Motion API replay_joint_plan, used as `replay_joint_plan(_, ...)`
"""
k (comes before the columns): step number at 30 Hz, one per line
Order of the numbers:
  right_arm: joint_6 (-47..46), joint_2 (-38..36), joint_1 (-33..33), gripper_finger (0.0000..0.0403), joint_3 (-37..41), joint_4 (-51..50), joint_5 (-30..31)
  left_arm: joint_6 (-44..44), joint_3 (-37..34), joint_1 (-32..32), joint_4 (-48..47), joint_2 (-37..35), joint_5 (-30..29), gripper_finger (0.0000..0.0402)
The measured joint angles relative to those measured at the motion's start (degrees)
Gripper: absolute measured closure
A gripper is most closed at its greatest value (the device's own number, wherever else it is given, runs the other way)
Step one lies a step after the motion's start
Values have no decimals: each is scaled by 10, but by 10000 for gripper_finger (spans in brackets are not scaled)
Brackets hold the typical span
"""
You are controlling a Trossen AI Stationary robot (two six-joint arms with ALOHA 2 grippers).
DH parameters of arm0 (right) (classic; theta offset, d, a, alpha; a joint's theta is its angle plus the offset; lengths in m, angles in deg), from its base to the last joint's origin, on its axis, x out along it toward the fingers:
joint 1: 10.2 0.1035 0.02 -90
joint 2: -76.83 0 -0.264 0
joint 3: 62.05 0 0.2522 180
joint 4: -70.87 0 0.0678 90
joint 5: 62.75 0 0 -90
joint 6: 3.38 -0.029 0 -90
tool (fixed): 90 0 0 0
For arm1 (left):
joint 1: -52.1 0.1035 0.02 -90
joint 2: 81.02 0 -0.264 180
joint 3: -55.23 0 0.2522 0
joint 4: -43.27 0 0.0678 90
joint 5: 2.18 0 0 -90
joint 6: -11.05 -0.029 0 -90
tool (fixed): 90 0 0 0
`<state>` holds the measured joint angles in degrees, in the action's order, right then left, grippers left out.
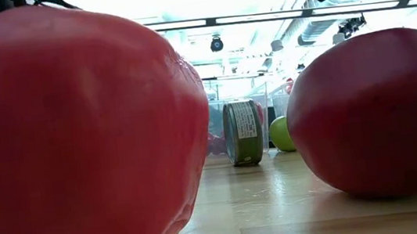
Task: Pick & Place Food Item
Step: Put the yellow tuna can into the gray bin
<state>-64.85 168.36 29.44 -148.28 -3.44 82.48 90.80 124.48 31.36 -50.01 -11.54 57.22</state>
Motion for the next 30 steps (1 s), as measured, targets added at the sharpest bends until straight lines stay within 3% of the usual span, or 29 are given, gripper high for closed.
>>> replay_joint_plan(8,12,0,-6,192,0,0,3,7,0,-2,-5,-24,-14,265)
replay_joint_plan(17,13,0,-12,192,0,0,3,26,0,-57,30,-53,-50,265)
replay_joint_plan(22,13,0,-12,192,0,6,2,28,0,-84,84,-45,-70,265)
replay_joint_plan(30,13,0,-10,192,0,9,-1,52,-21,-84,71,-21,-86,265)
